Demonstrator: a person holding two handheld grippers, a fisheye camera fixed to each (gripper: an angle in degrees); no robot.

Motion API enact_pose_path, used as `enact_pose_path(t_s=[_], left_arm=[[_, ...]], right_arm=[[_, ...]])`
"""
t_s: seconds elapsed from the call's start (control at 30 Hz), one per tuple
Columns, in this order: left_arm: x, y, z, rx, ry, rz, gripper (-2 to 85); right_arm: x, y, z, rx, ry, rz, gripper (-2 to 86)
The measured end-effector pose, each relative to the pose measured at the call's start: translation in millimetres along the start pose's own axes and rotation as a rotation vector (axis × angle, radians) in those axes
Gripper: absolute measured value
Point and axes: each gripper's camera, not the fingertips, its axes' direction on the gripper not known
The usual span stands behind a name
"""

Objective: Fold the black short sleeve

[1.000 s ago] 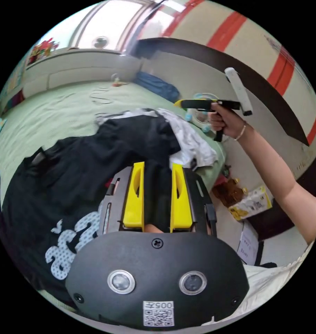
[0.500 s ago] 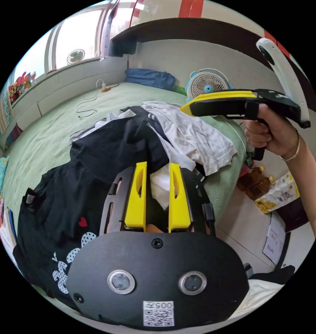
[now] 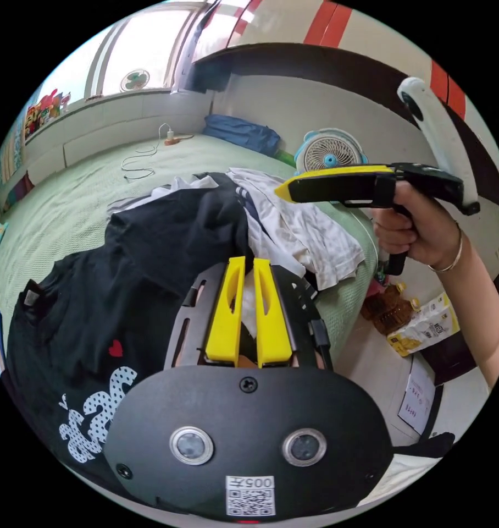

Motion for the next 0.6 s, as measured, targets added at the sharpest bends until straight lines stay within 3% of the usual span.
enact_pose_path(t_s=[0.1, 0.2, 0.4, 0.6], left_arm=[[-18.0, 1.5, -7.6, 0.039, 0.057, -0.055, 4.3], [-27.4, 1.8, -5.6, 0.041, 0.069, -0.089, 4.3], [-28.2, -0.6, -6.8, 0.055, 0.066, -0.073, 4.2], [-41.6, -3.2, -11.2, 0.062, 0.099, -0.096, 4.3]], right_arm=[[13.1, -19.3, 3.1, -0.053, -0.127, 0.018, 9.1], [27.7, -42.1, 12.6, -0.106, -0.130, 0.045, 11.1], [87.4, -82.5, 46.7, -0.232, -0.373, 0.272, 11.2], [118.8, -106.0, 70.4, -0.290, -0.416, 0.387, 12.3]])
